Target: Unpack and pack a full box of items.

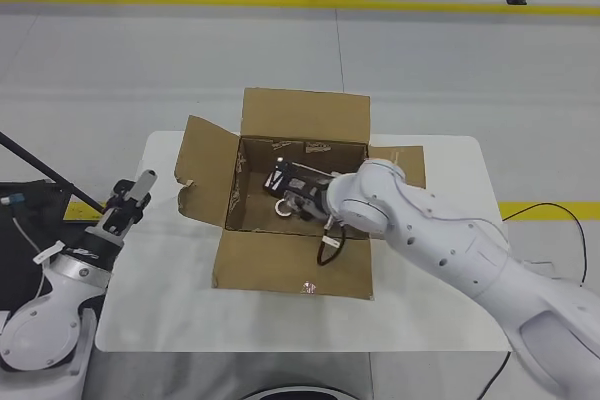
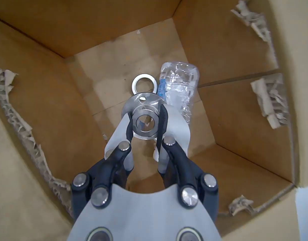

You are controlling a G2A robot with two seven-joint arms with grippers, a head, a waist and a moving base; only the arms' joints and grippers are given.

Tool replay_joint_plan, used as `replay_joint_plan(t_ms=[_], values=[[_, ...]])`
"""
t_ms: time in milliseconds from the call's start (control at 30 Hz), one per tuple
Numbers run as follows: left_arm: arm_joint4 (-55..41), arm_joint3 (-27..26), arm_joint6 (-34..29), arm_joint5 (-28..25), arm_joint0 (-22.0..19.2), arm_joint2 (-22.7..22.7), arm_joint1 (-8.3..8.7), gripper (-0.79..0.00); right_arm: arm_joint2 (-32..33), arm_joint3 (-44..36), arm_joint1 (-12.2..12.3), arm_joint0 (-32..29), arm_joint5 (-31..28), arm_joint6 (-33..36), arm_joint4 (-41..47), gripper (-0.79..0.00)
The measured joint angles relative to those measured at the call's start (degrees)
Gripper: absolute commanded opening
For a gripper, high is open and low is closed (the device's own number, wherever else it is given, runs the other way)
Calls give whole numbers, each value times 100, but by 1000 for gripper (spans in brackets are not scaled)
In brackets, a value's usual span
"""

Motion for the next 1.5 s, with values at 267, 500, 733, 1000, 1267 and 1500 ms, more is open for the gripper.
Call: replay_joint_plan(t_ms=[267,500,733,1000,1267,1500], values=[[-140,32,44,-68,87,-195,-3,0,-359,1354,-698,236,-536,266,213,-785],[-140,51,11,-82,75,-219,0,0,-412,2168,-1071,278,-925,277,290,-785],[-95,43,-8,-66,50,-208,3,0,-451,2639,-1345,307,-1181,361,226,-619],[-32,123,-8,104,52,-231,5,0,-426,3026,-1583,326,-1405,348,150,-446],[100,278,-452,166,-19,-119,38,0,-240,2923,-1593,375,-1498,140,4,-169],[201,403,-729,148,-234,211,59,0,360,1813,-1145,279,-1132,-142,-360,0]])
